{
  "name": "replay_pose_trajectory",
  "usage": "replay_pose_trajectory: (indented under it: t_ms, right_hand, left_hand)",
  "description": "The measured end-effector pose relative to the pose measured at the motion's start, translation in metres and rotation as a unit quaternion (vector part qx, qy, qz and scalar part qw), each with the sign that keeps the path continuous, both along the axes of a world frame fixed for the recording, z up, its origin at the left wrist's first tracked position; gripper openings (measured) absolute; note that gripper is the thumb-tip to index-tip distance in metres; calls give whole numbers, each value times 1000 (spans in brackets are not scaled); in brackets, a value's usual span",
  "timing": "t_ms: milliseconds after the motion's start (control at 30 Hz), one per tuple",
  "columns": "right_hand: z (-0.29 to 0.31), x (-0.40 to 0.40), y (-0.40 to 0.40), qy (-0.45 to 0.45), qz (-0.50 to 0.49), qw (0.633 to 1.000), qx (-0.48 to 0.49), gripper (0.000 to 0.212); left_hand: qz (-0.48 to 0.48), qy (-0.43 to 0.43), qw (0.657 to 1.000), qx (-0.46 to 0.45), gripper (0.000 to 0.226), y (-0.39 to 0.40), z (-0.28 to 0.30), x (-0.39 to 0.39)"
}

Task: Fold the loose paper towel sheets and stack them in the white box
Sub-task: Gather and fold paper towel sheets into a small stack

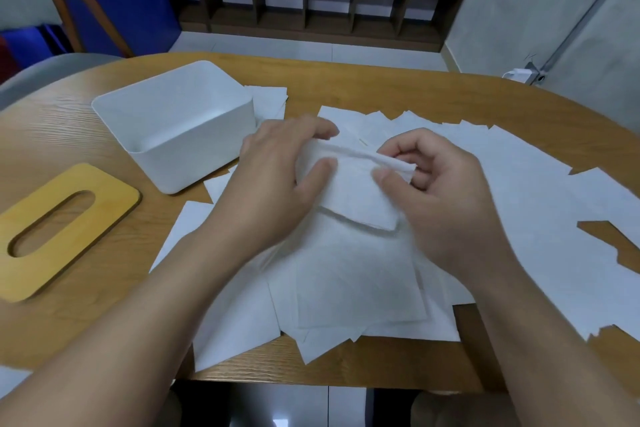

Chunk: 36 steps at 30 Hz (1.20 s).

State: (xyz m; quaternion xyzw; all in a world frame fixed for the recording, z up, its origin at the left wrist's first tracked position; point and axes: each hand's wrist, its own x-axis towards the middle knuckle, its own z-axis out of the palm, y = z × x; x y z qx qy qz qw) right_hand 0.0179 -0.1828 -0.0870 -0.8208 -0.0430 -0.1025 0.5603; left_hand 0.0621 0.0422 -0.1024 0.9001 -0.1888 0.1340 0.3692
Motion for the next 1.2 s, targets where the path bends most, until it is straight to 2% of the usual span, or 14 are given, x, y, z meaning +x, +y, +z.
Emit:
replay_pose_trajectory:
  t_ms: [100,167,233,400,500,633,767,933,1000,1133,1200]
  right_hand:
    - [12,-14,-12,40,14,998,39,14]
    - [14,-20,-22,64,14,998,-21,16]
    - [13,-24,-30,102,28,991,-78,19]
    - [13,-35,-35,180,98,968,-146,19]
    - [8,-39,-33,187,109,955,-204,20]
    - [-5,-41,-29,183,114,928,-302,29]
    - [-7,-39,-33,142,103,921,-348,37]
    - [-10,-36,-34,139,135,923,-333,47]
    - [-11,-36,-32,140,149,922,-329,48]
    - [-15,-34,-32,139,160,915,-342,49]
    - [-16,-32,-31,138,165,911,-352,40]
  left_hand:
    - [-14,41,996,-73,12,5,11,-10]
    - [-28,74,993,-92,4,8,16,-18]
    - [-36,104,991,-73,3,11,17,-27]
    - [-57,191,980,4,7,15,10,-50]
    - [-55,204,976,47,12,16,7,-59]
    - [-44,180,972,145,21,13,4,-66]
    - [-58,123,972,191,35,13,4,-66]
    - [-62,152,956,241,55,9,6,-65]
    - [-67,160,953,248,54,7,6,-66]
    - [-79,194,957,203,39,4,7,-64]
    - [-94,203,960,167,30,5,5,-62]
